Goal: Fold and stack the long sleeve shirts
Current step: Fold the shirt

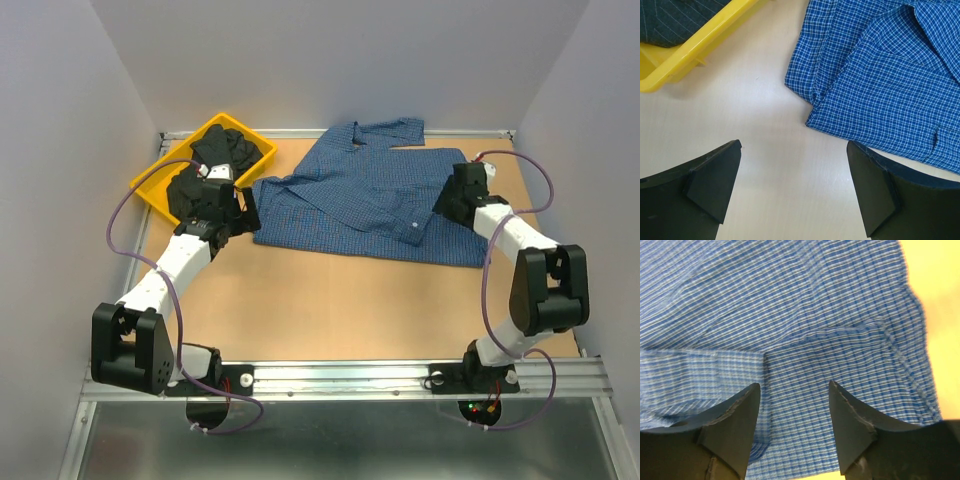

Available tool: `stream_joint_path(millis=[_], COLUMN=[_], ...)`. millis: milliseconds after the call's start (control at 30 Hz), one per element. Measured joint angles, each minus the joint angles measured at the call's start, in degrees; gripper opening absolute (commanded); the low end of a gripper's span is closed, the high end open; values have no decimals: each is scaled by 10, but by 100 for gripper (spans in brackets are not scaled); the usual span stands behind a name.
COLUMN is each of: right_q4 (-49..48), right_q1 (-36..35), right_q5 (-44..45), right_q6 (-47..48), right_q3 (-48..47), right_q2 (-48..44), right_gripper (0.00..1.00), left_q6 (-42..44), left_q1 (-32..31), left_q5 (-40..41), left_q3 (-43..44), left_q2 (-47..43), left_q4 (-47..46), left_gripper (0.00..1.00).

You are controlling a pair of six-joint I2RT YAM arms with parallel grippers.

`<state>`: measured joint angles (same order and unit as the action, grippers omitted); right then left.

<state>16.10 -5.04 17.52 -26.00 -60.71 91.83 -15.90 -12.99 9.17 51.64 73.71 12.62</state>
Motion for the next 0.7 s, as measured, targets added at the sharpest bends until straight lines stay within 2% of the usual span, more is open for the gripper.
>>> stream_joint_path(millis=[133, 300, 500, 700], right_q4=[-12, -79, -175, -263], right_q1=[1, 1, 1, 1], right_q5=[-47, -152, -257, -323], right_q6=[-7, -12, -12, -12], right_q3=[7, 88, 181, 220], right_q2=[-21, -71, -74, -72], right_gripper=[63, 62, 61, 59], left_q6=[0, 0, 0, 0], left_q1=[0, 0, 0, 0], left_q5=[-10, -19, -20, -21], left_q3=[0, 0, 0, 0], left_q2=[1, 5, 5, 5], left_q4=[0, 0, 0, 0], left_gripper=[98, 98, 98, 98])
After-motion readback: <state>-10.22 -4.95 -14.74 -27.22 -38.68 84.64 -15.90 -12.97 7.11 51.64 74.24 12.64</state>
